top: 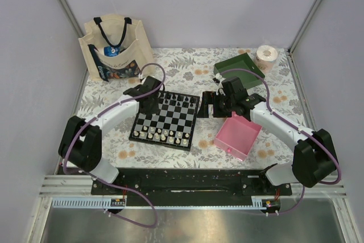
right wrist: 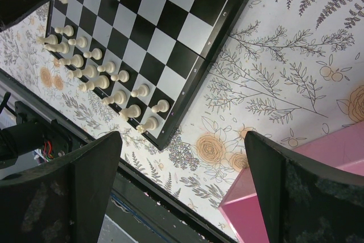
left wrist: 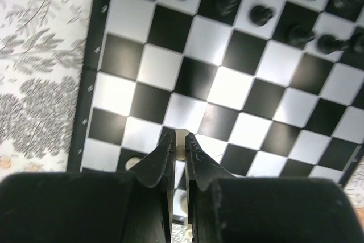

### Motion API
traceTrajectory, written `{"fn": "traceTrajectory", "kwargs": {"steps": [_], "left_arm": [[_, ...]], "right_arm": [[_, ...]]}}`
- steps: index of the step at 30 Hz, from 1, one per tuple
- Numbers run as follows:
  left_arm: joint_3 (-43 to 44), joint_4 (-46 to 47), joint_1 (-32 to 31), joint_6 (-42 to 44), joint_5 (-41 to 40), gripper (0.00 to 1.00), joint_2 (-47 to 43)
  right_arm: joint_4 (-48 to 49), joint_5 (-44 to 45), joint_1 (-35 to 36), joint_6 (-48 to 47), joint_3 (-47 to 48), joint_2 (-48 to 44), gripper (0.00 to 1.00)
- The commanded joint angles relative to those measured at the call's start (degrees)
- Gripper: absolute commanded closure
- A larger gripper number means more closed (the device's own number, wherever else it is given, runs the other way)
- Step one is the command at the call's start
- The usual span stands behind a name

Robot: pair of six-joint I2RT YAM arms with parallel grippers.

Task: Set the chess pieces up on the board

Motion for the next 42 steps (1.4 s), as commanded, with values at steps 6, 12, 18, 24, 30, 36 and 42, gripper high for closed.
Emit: {"fn": "traceTrajectory", "kwargs": {"steps": [6, 12, 18, 24, 30, 36, 42], "left_arm": [[-9.54, -2.92, 6.97, -3.81, -3.41, 1.00, -9.48], [-12.70, -4.50, 9.53, -4.94, -3.23, 1.00, -12.83], [-16.40, -2.65, 9.53, -6.44, -2.79, 1.00, -15.12], [-14.21, -2.83, 9.62, -5.04, -4.20, 1.00, -13.45], [-13.06, -2.04, 9.88, -4.42, -2.88, 1.00, -11.52], [-13.06, -1.42, 9.88, -3.80, -1.91, 1.00, -10.11], [-13.85, 0.69, 9.88, -3.10, 0.37, 1.00, -10.02]], "right_arm": [[0.41, -0.19, 0.13, -1.05, 2.14, -0.71, 0.01], [0.23, -0.37, 0.21, -1.14, 2.49, -0.71, 0.01], [0.41, -1.51, 0.13, -0.61, 2.93, 0.43, 0.01], [0.41, -1.33, 0.21, -0.70, 3.02, 0.35, 0.01], [0.41, -0.90, 0.13, -0.70, 2.58, 0.08, 0.01], [0.41, -0.72, 0.13, -0.78, 2.75, 0.35, 0.01], [0.50, -0.72, 0.13, -0.87, 3.19, 0.61, 0.01]]}}
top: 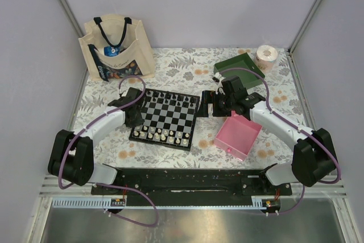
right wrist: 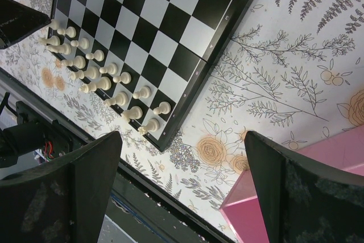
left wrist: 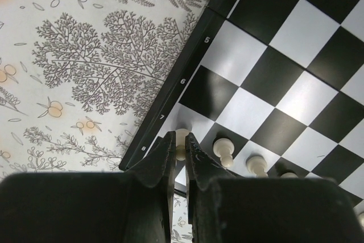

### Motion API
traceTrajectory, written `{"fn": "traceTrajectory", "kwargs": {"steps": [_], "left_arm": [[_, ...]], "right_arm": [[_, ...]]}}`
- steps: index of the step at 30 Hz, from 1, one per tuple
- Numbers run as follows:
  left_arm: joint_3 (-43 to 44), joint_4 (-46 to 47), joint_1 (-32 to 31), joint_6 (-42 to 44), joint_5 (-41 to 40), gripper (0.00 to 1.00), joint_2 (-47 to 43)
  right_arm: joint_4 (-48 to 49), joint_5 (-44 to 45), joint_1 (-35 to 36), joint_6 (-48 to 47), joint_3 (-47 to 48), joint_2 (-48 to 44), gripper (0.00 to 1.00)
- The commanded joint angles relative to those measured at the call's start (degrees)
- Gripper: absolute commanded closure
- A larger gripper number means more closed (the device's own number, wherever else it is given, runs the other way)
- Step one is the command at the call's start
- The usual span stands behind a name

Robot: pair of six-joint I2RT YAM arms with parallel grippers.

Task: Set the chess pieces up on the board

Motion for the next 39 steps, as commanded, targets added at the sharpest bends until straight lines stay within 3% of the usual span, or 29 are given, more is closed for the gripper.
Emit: {"fn": "traceTrajectory", "kwargs": {"steps": [1, 21, 28, 39], "left_arm": [[1.51, 3.51, 0.37, 1.18, 2.03, 1.00, -0.07], [2.04, 2.10, 0.37, 1.97, 1.59, 1.00, 2.12], [2.48, 2.01, 0.37, 2.33, 1.77, 0.75, 2.39], [4.15, 1.40, 0.28, 2.59, 0.81, 0.70, 1.86]], "right_arm": [[0.50, -0.61, 0.21, -0.57, 2.47, 0.35, 0.01], [0.50, -0.78, 0.21, -0.39, 2.12, 0.35, 0.01], [0.50, -0.70, 0.21, -0.57, 2.21, 0.44, 0.01], [0.50, -0.78, 0.04, -0.57, 2.03, 0.26, 0.01]]}}
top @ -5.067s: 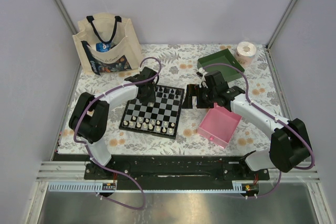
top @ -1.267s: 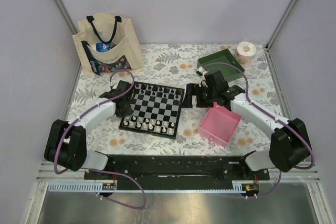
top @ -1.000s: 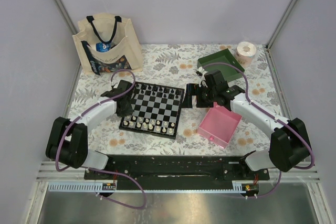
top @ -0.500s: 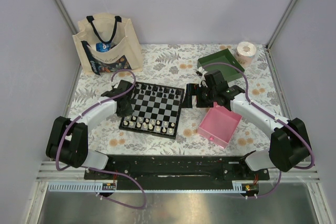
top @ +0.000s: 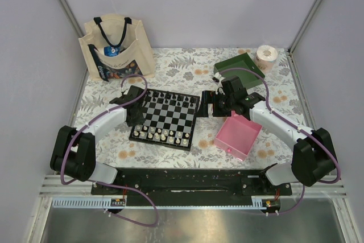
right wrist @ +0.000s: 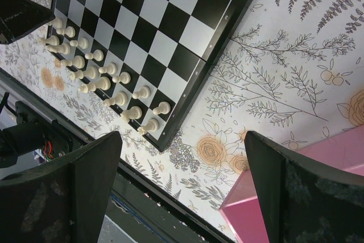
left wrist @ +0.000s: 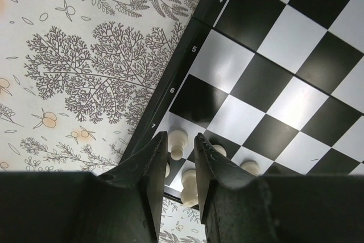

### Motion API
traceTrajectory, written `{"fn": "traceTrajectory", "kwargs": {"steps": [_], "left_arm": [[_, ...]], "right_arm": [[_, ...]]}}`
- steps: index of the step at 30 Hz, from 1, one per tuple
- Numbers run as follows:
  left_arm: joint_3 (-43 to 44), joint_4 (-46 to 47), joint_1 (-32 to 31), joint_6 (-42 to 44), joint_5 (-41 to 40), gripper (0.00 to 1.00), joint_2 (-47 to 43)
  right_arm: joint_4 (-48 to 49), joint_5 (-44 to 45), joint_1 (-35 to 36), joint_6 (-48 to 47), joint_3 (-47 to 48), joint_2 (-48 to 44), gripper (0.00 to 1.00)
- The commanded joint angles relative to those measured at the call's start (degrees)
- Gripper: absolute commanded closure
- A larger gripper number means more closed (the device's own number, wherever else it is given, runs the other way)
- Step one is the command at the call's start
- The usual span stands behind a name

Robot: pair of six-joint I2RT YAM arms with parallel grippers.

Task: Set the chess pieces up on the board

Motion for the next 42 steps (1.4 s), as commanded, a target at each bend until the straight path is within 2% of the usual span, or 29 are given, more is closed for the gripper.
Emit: {"fn": "traceTrajectory", "kwargs": {"steps": [1, 4, 9, 15, 17, 22, 27, 33, 37, 42], "left_arm": [[2.92, 0.00, 0.37, 0.69, -0.66, 0.70, -0.74], [3.01, 0.35, 0.37, 0.77, -0.75, 0.62, -1.44], [3.28, 0.09, 0.37, 0.78, -1.45, 0.62, -2.15], [3.54, -0.88, 0.46, 1.04, -3.38, 0.60, -3.90], [3.45, -1.05, 0.63, 0.95, -3.91, 0.55, -4.34], [3.10, -0.97, 1.60, 1.04, -4.53, 0.50, -5.66], [1.18, 0.61, 3.53, -0.27, -3.83, 0.47, -8.03], [-3.22, 5.01, 6.78, -2.65, 0.65, 0.45, -11.46], [-4.11, 6.33, 8.10, -3.35, 3.29, 0.45, -11.82], [-4.19, 6.77, 8.28, -2.74, 3.21, 0.45, -12.43]], "right_arm": [[0.50, -0.79, 0.13, -0.54, 1.92, 0.04, 0.01], [0.58, -0.79, 0.13, -0.54, 1.92, 0.30, 0.01], [0.41, -2.45, 0.13, -0.63, 2.18, 1.97, 0.01], [0.94, -4.74, 0.22, -0.37, 2.54, 3.47, 0.08], [1.11, -5.44, 0.21, -0.37, 2.71, 3.73, 0.11], [1.29, -7.03, 0.48, -0.28, 3.59, 4.70, 0.16], [-0.29, -5.27, 3.20, -1.25, 5.34, 6.28, 0.19], [-1.79, -2.99, 6.98, -1.60, 8.16, 8.83, 0.21], [-2.31, -1.67, 9.44, -1.69, 10.79, 11.55, 0.29], [-3.46, 0.53, 12.43, -1.60, 15.27, 15.94, 0.34]]}}
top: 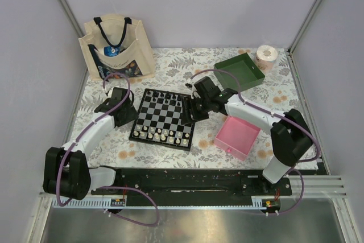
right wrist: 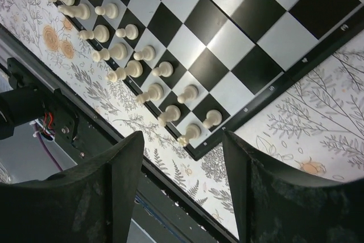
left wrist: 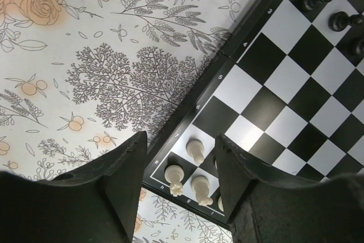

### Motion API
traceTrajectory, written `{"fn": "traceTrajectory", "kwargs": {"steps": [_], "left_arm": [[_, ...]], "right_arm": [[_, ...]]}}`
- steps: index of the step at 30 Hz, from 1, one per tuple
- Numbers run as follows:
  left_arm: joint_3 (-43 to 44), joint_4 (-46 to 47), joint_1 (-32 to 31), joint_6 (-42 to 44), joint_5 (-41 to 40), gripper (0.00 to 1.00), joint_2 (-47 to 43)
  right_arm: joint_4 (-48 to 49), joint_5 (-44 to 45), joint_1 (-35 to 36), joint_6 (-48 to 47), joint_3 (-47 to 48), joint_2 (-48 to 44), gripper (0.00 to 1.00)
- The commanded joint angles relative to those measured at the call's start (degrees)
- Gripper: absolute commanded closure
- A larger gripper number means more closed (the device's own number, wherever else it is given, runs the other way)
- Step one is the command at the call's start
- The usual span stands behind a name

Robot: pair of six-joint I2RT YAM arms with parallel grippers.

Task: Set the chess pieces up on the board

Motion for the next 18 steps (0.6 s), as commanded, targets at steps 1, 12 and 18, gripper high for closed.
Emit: {"fn": "traceTrajectory", "kwargs": {"steps": [1, 12, 18], "left_arm": [[0.16, 3.10, 0.48, -0.31, 1.37, 0.45, -1.96], [-0.02, 3.97, 0.66, 0.66, 3.74, 0.45, -3.90], [-0.46, 4.32, 0.66, 0.57, 4.00, 0.46, -3.72]], "right_arm": [[-1.23, 3.04, 2.68, -0.48, 5.66, 3.47, 0.35], [-3.50, 9.10, 5.50, -0.04, 13.48, 13.22, 0.58], [-4.66, 9.73, 6.11, -0.92, 16.56, 16.13, 0.71]]}}
